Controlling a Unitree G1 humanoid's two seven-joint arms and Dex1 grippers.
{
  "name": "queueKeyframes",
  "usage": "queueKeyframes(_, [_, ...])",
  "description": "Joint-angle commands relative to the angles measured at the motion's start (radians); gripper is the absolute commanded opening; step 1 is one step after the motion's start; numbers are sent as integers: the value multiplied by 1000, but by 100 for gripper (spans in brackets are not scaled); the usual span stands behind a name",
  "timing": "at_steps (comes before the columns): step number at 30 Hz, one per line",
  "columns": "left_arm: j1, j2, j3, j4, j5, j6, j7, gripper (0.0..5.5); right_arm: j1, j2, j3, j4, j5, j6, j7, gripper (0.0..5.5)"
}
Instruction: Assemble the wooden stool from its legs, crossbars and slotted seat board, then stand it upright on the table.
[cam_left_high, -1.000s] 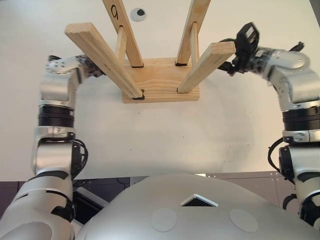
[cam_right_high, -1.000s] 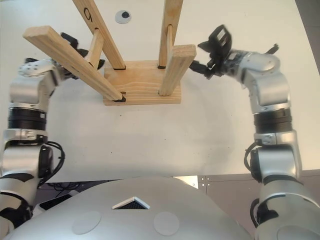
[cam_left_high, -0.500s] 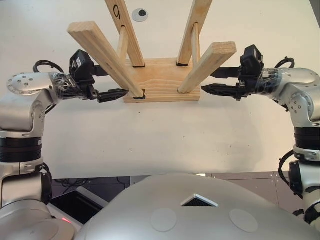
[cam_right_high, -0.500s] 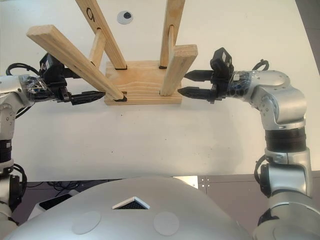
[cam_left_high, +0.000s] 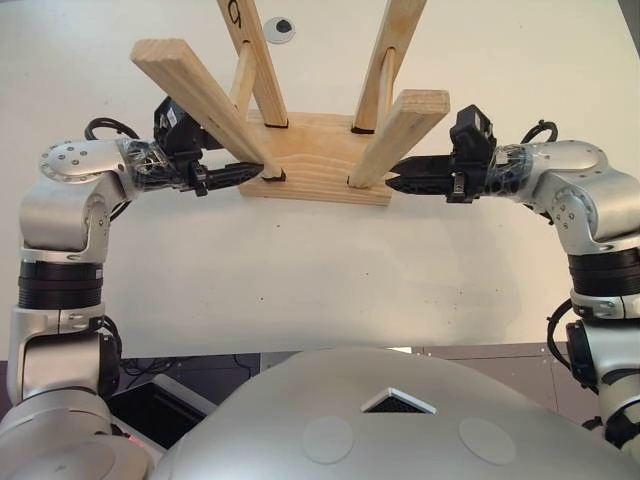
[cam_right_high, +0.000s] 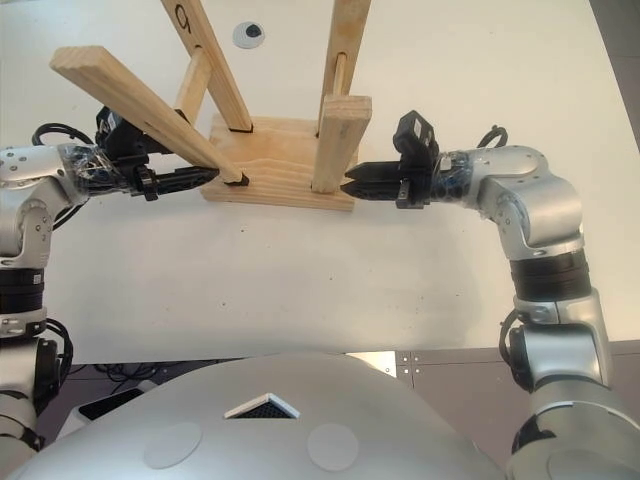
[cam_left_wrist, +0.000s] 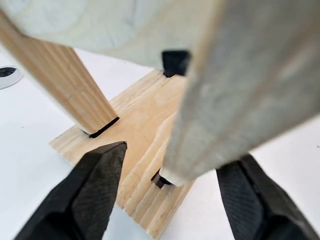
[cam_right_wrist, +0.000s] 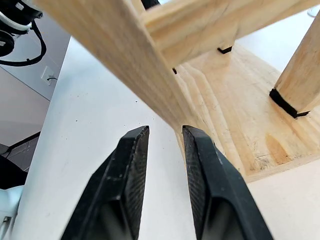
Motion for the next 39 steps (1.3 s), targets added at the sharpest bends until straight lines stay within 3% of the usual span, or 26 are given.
queueKeyframes(1, [-21, 15, 1, 25, 38, -44, 9, 237, 2, 20, 85, 42, -112, -75, -35, 124])
queueKeyframes(5, [-31, 14, -5, 38, 56, -63, 6, 174, 5, 31, 178, 121, -246, -165, -77, 124])
queueKeyframes(9, [-50, 25, -17, 50, 77, -61, -7, 135, -7, 64, 198, 185, -300, -215, -108, 124])
queueKeyframes(16, [-63, 35, -48, 48, 148, -37, 33, 127, -23, 110, 177, 216, -309, -242, -157, 124])
queueKeyframes(39, [-87, 109, -82, 118, 204, -53, 15, 122, -2, 89, 227, 224, -372, -229, -133, 124])
